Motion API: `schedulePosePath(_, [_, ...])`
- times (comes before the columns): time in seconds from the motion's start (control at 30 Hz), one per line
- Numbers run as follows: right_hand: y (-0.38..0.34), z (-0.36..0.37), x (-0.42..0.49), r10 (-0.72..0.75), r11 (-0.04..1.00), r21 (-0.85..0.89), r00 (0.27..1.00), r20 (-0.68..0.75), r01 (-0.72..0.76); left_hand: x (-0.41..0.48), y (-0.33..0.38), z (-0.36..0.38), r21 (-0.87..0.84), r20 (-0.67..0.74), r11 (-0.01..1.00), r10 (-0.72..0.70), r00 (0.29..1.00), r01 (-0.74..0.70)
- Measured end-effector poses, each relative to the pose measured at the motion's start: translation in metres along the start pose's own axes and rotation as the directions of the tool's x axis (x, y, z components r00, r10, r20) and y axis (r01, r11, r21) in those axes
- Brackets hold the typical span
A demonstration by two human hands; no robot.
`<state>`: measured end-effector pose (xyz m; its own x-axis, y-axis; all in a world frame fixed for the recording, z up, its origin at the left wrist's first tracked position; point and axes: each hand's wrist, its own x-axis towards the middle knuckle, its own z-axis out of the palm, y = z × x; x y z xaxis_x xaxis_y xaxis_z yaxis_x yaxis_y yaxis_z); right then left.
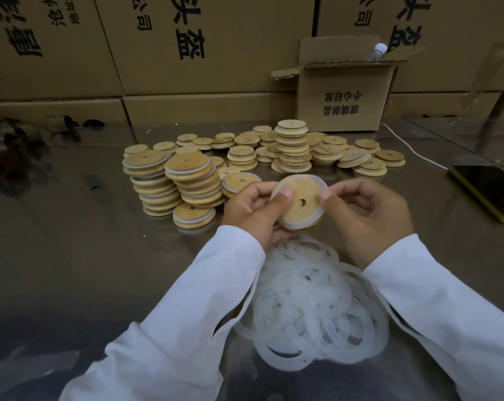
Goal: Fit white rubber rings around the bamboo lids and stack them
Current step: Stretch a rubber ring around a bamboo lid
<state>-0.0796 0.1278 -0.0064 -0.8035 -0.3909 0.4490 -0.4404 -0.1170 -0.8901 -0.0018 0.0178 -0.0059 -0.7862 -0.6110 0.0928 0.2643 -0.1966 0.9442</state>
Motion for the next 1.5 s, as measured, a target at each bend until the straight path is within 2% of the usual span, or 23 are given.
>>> schedulePosePath(0.13, [0.001,-0.002,0.001,-0.030,0.998,-0.059,0.999,-0.032,0.028,-0.001,0.001,-0.001,0.076,0.036,0.997,0.009,0.999,-0.011])
schedulePosePath(0.3, [-0.003,-0.004,-0.002,-0.128,0.966,-0.209,0.984,0.121,0.151,-0.003,-0.001,-0.003,0.330,0.086,0.932,0.126,0.988,-0.147])
schedulePosePath(0.57, [-0.006,-0.008,0.005,-0.039,0.971,-0.231,0.991,0.127,0.067,-0.002,0.005,-0.006,0.431,0.163,0.849,0.259,0.952,-0.305])
schedulePosePath(0.7, [-0.009,-0.011,0.008,-0.059,0.972,-0.217,0.986,0.154,0.092,-0.002,0.008,-0.008,0.425,0.165,0.833,0.313,0.935,-0.354])
schedulePosePath(0.87, [-0.007,-0.009,0.006,-0.082,0.982,-0.151,0.980,0.182,0.110,-0.003,0.004,-0.006,0.398,0.129,0.861,0.290,0.948,-0.318])
schedulePosePath(1.0, [-0.003,-0.006,0.001,-0.100,0.982,-0.151,0.988,0.120,0.118,-0.003,0.000,-0.003,0.359,0.058,0.902,0.237,0.970,-0.242])
schedulePosePath(1.2, [-0.004,-0.005,-0.001,-0.142,0.940,-0.305,0.988,0.055,0.152,-0.001,-0.001,-0.003,0.255,-0.045,0.959,0.136,0.990,-0.121])
schedulePosePath(1.3, [-0.003,-0.006,0.000,-0.102,0.934,-0.335,0.992,0.073,0.121,-0.001,-0.002,-0.004,0.281,-0.026,0.954,0.112,0.993,-0.100])
schedulePosePath(1.43, [-0.001,-0.007,0.003,-0.055,0.937,-0.340,0.995,0.079,0.079,0.001,-0.003,-0.008,0.413,0.073,0.884,0.209,0.975,-0.220])
schedulePosePath(1.5, [-0.001,-0.008,0.005,-0.020,0.949,-0.311,0.997,0.075,0.042,0.000,-0.002,-0.010,0.437,0.109,0.867,0.214,0.971,-0.240])
